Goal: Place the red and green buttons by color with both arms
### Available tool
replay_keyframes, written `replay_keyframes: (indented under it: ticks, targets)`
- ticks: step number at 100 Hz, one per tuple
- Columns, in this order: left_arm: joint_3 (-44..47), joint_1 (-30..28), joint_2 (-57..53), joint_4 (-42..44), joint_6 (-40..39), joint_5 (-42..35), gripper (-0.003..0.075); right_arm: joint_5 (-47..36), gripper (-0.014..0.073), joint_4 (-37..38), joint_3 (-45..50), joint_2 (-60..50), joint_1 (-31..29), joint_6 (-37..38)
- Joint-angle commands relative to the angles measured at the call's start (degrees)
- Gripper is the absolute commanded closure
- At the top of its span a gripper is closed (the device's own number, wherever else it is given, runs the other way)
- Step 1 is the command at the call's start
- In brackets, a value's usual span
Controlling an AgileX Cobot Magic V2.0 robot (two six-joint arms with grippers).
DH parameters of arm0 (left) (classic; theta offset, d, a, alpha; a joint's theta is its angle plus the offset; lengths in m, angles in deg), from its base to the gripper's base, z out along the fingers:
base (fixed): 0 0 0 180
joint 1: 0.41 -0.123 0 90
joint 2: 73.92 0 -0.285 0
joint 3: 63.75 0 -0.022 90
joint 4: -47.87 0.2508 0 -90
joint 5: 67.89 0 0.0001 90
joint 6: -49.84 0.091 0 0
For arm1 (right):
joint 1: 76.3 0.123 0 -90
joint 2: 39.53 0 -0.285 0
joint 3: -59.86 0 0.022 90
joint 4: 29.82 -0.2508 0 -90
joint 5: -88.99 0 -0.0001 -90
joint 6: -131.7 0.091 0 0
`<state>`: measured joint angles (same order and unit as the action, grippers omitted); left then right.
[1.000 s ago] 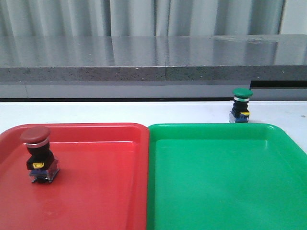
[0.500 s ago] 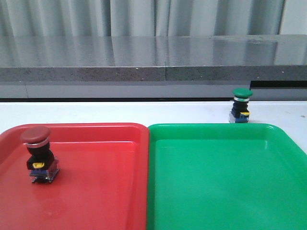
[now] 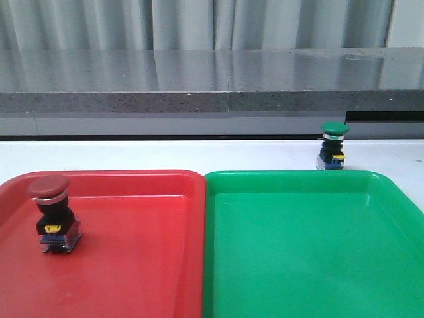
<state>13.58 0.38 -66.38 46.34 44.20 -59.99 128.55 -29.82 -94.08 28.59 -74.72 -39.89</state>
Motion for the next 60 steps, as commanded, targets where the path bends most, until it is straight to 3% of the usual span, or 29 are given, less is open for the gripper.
replay_keyframes:
  ticks: [1,10,39,60]
  targets:
    - [0.68,0.09,-1.86,0.12,-0.53,-4.48,0.0741,-4.20,0.0086,-0.36,-4.63,3.35,1.37,-0.27]
    - [0.68,0.09,-1.86,0.12,-0.53,-4.48,0.0741,-4.59,-0.0015,-0.42,-7.94,8.04,3.06,0.74]
    - [0.68,0.09,-1.86,0.12,-0.53,-4.48,0.0741,-3.39,-0.0001,-0.42,-20.07,23.38,9.14,4.12]
    - [0.68,0.09,-1.86,0.12,-0.53,-4.48,0.0741,-0.09,-0.0001,-0.56,-28.57,33.88,9.72,5.76]
